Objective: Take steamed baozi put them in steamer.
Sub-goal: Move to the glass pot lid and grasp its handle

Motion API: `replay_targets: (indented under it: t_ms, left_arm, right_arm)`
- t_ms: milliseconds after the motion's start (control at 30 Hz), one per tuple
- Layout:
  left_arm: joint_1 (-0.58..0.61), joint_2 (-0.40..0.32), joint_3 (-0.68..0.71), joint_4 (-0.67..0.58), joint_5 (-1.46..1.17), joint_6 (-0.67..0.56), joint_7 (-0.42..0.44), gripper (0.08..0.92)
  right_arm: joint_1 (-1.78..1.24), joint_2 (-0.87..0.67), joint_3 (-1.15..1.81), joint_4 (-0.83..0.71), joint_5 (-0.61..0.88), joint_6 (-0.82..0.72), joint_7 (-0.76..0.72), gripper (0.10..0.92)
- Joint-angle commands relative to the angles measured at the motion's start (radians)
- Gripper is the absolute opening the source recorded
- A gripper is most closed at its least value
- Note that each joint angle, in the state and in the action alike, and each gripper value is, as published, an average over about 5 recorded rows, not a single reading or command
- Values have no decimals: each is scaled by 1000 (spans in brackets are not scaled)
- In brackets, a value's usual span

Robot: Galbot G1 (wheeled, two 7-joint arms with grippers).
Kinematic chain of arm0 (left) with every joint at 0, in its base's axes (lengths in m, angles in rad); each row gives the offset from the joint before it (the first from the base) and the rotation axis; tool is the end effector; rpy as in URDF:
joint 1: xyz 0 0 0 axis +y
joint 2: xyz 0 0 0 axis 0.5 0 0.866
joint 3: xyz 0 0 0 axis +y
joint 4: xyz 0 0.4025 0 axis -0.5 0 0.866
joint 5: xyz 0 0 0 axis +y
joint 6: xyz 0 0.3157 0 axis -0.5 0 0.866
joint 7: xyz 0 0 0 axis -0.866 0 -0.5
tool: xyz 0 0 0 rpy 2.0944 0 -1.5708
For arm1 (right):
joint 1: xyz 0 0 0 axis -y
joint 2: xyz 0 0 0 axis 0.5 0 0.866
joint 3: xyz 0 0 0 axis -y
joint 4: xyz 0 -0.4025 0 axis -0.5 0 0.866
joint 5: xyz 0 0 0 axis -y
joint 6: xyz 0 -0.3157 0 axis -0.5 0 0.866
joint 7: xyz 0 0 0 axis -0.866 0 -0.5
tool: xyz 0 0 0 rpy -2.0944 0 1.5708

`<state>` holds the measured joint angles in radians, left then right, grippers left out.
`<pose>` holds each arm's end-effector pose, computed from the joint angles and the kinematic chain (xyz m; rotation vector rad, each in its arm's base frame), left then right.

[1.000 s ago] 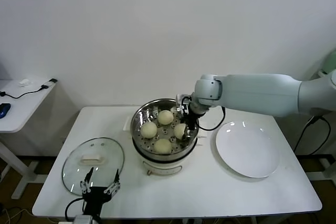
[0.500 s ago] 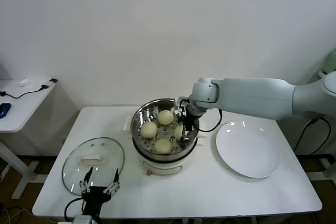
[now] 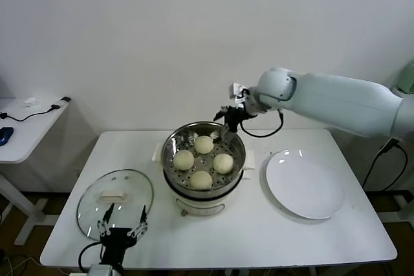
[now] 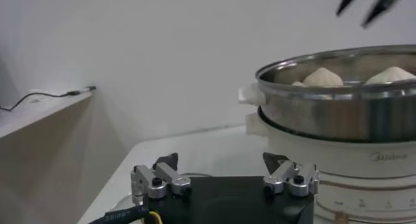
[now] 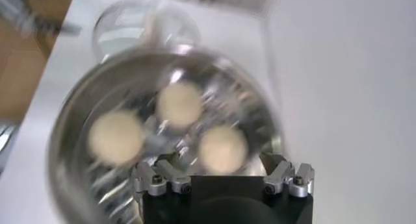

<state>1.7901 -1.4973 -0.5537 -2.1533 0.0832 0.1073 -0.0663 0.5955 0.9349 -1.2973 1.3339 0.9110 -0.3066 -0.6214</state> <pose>0.0401 0.0247 -0.3459 0.0669 -2.8707 -0.2459 0.5640 -0.0438 -0.0355 1.4619 -2.0207 1.0527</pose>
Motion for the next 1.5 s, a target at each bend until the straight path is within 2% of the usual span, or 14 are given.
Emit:
replay_targets:
  t_ms: [33, 167, 267, 367, 533, 700, 933, 1100, 1267, 1500]
  left_arm:
    - [-9, 0, -2, -2, -17, -6, 14, 823]
    - [-27, 2, -11, 5, -38, -19, 15, 823]
    - [-43, 3, -21, 18, -46, -34, 11, 823]
    - [-53, 9, -31, 26, -44, -45, 1, 823]
    - [-61, 29, -46, 34, -34, -52, -4, 823]
    - [-74, 42, -52, 50, -25, -81, -10, 823]
    - [-100, 50, -57, 102, 77, -160, -20, 823]
    - [-120, 54, -71, 180, 334, -245, -142, 823]
    - [-141, 104, -94, 291, 773, -360, -314, 823]
    - [-180, 178, -101, 499, 1216, -314, -438, 823]
  right_arm:
    - [-405, -279, 587, 13, -46, 131, 383, 823]
    - [-704, -355, 893, 51, -97, 235, 519, 823]
    - [-986, -372, 1163, 67, -191, 329, 598, 823]
    - [-1286, -338, 1457, 95, -295, 383, 634, 823]
    - [-1653, -214, 1799, 132, -350, 455, 633, 823]
    - [-1864, -72, 1959, 185, -363, 527, 615, 823]
    - [-2043, 94, 2001, 214, -398, 647, 607, 823]
    - [-2106, 169, 1974, 209, -414, 700, 592, 823]
    - [-2124, 213, 1952, 222, -439, 703, 594, 823]
    - [-2125, 238, 1935, 230, -491, 684, 596, 823]
